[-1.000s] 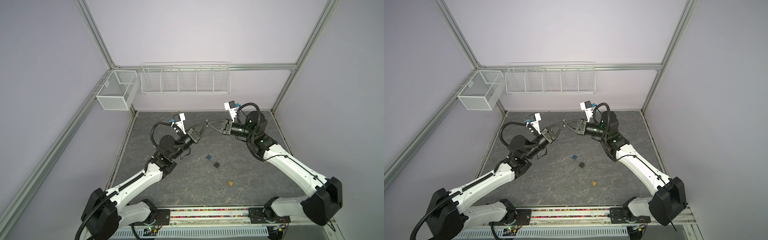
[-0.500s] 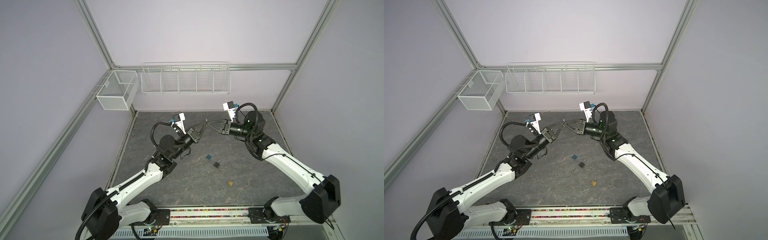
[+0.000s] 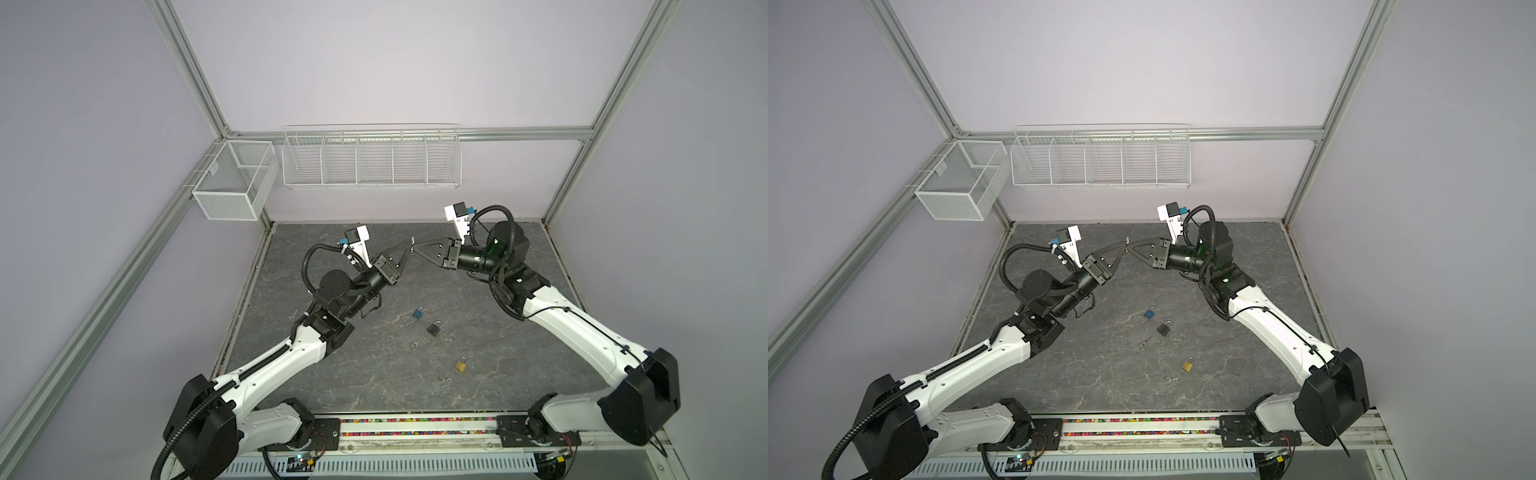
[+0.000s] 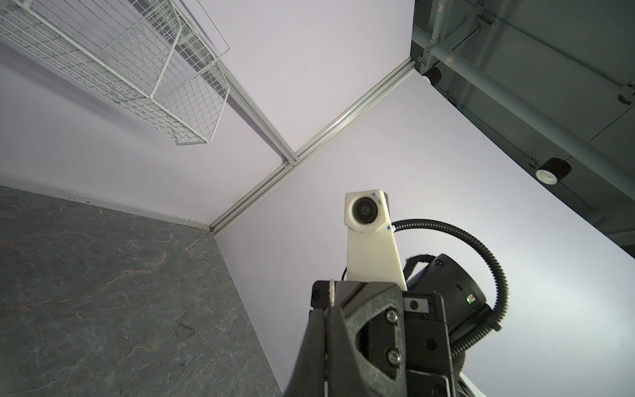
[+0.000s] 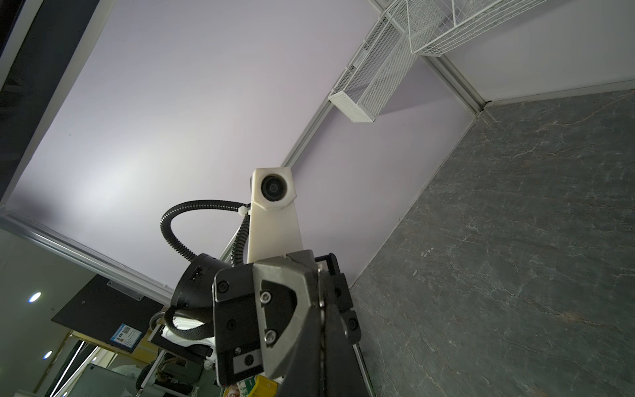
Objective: Unlock with the key
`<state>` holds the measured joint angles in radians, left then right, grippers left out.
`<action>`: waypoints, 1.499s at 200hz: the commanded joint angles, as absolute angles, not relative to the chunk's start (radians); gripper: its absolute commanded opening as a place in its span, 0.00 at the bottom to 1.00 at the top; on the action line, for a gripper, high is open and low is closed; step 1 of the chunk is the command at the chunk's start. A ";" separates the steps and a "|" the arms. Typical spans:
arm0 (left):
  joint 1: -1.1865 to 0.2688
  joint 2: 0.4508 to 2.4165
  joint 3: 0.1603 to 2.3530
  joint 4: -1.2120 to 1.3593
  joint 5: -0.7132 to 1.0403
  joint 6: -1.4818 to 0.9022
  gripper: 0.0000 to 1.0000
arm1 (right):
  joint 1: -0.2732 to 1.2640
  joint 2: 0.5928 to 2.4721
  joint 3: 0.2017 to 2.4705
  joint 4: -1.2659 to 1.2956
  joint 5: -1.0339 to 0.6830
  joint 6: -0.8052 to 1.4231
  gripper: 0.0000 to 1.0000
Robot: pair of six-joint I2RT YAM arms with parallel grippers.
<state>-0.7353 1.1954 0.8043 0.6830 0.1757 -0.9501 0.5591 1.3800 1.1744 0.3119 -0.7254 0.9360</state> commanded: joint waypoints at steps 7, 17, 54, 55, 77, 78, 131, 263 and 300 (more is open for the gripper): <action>-0.744 1.190 0.824 0.696 0.189 -0.950 0.00 | 0.564 1.391 1.197 0.317 -0.736 0.940 0.06; -0.743 1.182 0.821 0.683 0.184 -0.949 0.00 | 0.553 1.387 1.195 0.299 -0.739 0.931 0.06; -0.683 1.117 0.852 0.482 0.253 -0.897 0.26 | 0.532 1.367 1.212 0.174 -0.802 0.825 0.06; -0.681 1.115 0.853 0.477 0.257 -0.894 0.27 | 0.532 1.366 1.214 0.169 -0.805 0.822 0.07; -0.651 1.096 0.880 0.388 0.336 -0.850 0.34 | 0.532 1.375 1.250 0.068 -0.861 0.753 0.06; -0.651 1.096 0.883 0.386 0.343 -0.847 0.34 | 0.532 1.376 1.252 0.063 -0.862 0.751 0.07; -0.647 1.133 0.941 0.337 0.428 -0.811 0.37 | 0.537 1.385 1.295 -0.040 -0.916 0.687 0.07; -0.647 1.195 0.974 0.367 0.517 -0.831 0.10 | 0.549 1.405 1.347 -0.160 -0.934 0.618 0.06; -0.647 1.190 0.974 0.361 0.514 -0.825 0.00 | 0.549 1.406 1.352 -0.176 -0.930 0.606 0.07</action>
<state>-0.6498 1.1862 0.9463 0.3542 0.4988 -0.8349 0.5449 1.3956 1.3254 -0.1581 -0.9142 0.6384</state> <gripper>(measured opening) 0.046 0.068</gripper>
